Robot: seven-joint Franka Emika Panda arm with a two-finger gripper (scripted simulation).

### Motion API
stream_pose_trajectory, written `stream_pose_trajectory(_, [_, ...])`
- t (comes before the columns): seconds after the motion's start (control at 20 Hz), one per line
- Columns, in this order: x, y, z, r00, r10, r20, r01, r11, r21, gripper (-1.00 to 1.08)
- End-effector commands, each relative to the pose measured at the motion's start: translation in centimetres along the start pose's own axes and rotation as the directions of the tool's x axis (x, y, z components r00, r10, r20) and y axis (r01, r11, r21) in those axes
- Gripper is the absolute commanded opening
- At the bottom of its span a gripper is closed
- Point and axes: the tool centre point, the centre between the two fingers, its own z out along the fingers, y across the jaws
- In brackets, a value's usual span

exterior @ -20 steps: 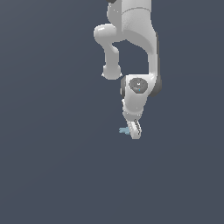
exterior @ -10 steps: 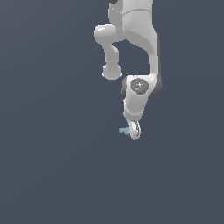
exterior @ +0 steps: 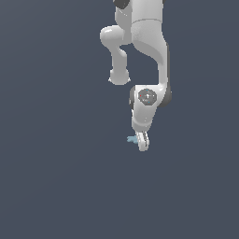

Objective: Pick up the object and move it to a goal position.

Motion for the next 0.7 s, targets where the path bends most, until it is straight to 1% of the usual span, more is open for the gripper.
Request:
stream_pose_trajectory(0.0, [0.0,0.1,1.3,1.0,0.002,0.0,-0.002,1.0,-0.001,1.0])
stream_pose_trajectory(0.35, [0.0,0.0,2.7,1.0,0.002,0.0,-0.002,1.0,-0.001,1.0])
stream_pose_trajectory(0.4, [0.0,0.0,2.7,1.0,0.002,0.0,-0.002,1.0,-0.001,-1.0])
stream_pose_trajectory(0.65, [0.0,0.0,2.7,1.0,0.002,0.0,-0.002,1.0,-0.001,-1.0])
